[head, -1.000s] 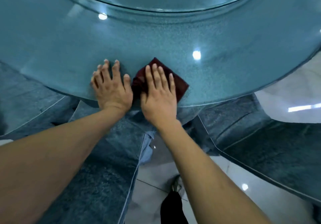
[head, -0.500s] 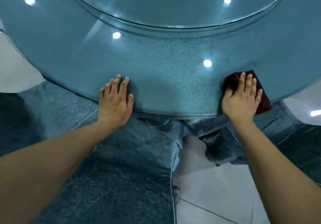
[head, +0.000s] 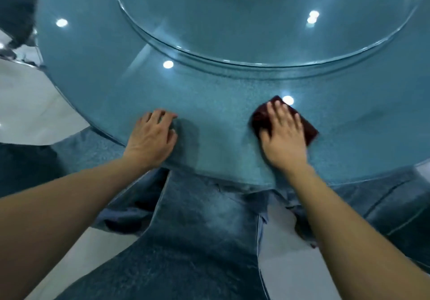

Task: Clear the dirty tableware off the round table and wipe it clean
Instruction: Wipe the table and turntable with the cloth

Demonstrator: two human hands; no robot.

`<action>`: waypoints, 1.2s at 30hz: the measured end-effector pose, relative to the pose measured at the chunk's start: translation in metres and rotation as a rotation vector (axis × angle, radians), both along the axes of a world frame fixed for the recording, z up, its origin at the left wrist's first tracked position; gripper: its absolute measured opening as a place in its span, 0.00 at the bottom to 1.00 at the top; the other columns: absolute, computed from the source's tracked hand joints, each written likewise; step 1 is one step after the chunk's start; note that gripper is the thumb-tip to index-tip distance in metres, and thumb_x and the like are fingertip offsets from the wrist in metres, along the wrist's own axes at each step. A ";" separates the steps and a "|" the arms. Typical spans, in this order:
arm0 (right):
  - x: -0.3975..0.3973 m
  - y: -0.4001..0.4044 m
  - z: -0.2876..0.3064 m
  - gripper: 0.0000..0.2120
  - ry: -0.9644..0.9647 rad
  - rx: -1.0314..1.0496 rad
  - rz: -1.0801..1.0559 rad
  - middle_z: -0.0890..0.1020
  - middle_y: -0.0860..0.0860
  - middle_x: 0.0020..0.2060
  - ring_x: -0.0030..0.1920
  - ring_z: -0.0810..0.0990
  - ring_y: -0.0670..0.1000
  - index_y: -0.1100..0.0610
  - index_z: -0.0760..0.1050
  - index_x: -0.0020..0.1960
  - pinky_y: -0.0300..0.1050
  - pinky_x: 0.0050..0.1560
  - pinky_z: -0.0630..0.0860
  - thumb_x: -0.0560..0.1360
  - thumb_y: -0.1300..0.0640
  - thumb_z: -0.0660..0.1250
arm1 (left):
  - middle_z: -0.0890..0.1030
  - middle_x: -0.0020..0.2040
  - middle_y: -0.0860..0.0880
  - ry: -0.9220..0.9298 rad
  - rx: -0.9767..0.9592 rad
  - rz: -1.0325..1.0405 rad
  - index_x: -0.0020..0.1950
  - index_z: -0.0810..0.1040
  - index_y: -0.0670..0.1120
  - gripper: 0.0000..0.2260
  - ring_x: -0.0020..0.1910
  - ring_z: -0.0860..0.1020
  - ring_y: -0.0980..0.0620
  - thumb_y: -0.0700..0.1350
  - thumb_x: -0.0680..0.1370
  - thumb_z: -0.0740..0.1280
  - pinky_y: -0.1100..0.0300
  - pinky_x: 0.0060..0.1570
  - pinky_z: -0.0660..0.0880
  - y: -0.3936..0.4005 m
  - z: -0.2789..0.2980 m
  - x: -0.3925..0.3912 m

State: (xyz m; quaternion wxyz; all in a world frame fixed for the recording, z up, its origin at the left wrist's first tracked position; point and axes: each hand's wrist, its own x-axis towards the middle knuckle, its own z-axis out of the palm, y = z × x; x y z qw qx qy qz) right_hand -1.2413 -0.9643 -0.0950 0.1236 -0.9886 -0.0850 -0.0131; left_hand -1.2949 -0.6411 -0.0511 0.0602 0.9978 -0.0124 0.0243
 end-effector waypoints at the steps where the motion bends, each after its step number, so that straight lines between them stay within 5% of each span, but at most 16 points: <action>1: 0.017 -0.015 -0.001 0.36 -0.003 -0.002 -0.115 0.57 0.53 0.80 0.80 0.55 0.52 0.53 0.55 0.81 0.55 0.79 0.47 0.75 0.42 0.48 | 0.75 0.64 0.40 -0.003 0.022 0.007 0.68 0.73 0.45 0.24 0.56 0.75 0.35 0.53 0.77 0.53 0.42 0.57 0.73 0.019 -0.004 0.008; 8: 0.093 0.007 0.003 0.35 0.080 0.000 -0.520 0.52 0.54 0.81 0.81 0.48 0.52 0.55 0.50 0.82 0.57 0.79 0.42 0.79 0.41 0.49 | 0.67 0.76 0.42 -0.027 -0.039 0.047 0.77 0.66 0.49 0.29 0.71 0.67 0.36 0.59 0.79 0.53 0.40 0.71 0.61 0.108 -0.037 0.039; 12: 0.117 0.143 0.007 0.34 0.023 -0.060 -0.265 0.57 0.55 0.80 0.80 0.54 0.53 0.55 0.57 0.80 0.55 0.79 0.44 0.78 0.40 0.48 | 0.69 0.75 0.42 -0.082 -0.131 0.037 0.75 0.69 0.48 0.27 0.72 0.66 0.38 0.56 0.79 0.55 0.42 0.73 0.60 0.108 -0.036 0.035; 18: 0.118 0.318 0.010 0.32 0.036 -0.054 0.076 0.54 0.50 0.81 0.80 0.50 0.48 0.51 0.53 0.81 0.52 0.79 0.41 0.81 0.42 0.54 | 0.68 0.76 0.42 -0.060 -0.090 0.042 0.76 0.69 0.48 0.28 0.73 0.65 0.39 0.54 0.76 0.56 0.44 0.75 0.58 0.108 -0.037 0.035; 22: 0.103 0.269 0.013 0.32 0.054 -0.019 0.060 0.55 0.49 0.81 0.80 0.51 0.49 0.50 0.53 0.81 0.51 0.79 0.43 0.80 0.43 0.53 | 0.67 0.76 0.43 -0.047 -0.090 0.026 0.77 0.68 0.49 0.27 0.74 0.64 0.40 0.52 0.77 0.56 0.43 0.75 0.58 0.109 -0.036 0.035; 27: 0.041 0.130 0.009 0.33 0.033 -0.035 -0.388 0.55 0.51 0.81 0.80 0.51 0.50 0.51 0.53 0.81 0.53 0.79 0.45 0.78 0.42 0.48 | 0.67 0.76 0.42 -0.049 -0.108 0.027 0.76 0.68 0.48 0.26 0.75 0.63 0.40 0.51 0.79 0.55 0.43 0.76 0.57 0.107 -0.036 0.034; 31: 0.028 0.137 0.007 0.34 0.049 -0.043 -0.603 0.53 0.54 0.81 0.80 0.50 0.52 0.53 0.50 0.82 0.56 0.79 0.44 0.78 0.42 0.47 | 0.67 0.77 0.43 -0.069 -0.129 0.028 0.76 0.69 0.48 0.24 0.75 0.63 0.41 0.53 0.81 0.53 0.44 0.76 0.56 0.108 -0.038 0.034; 36: 0.016 0.276 0.009 0.33 0.010 -0.008 -0.157 0.54 0.53 0.81 0.80 0.50 0.52 0.54 0.52 0.82 0.55 0.79 0.43 0.79 0.45 0.52 | 0.69 0.76 0.43 -0.111 -0.189 0.032 0.74 0.72 0.47 0.25 0.74 0.66 0.40 0.54 0.81 0.49 0.43 0.74 0.57 0.109 -0.041 0.035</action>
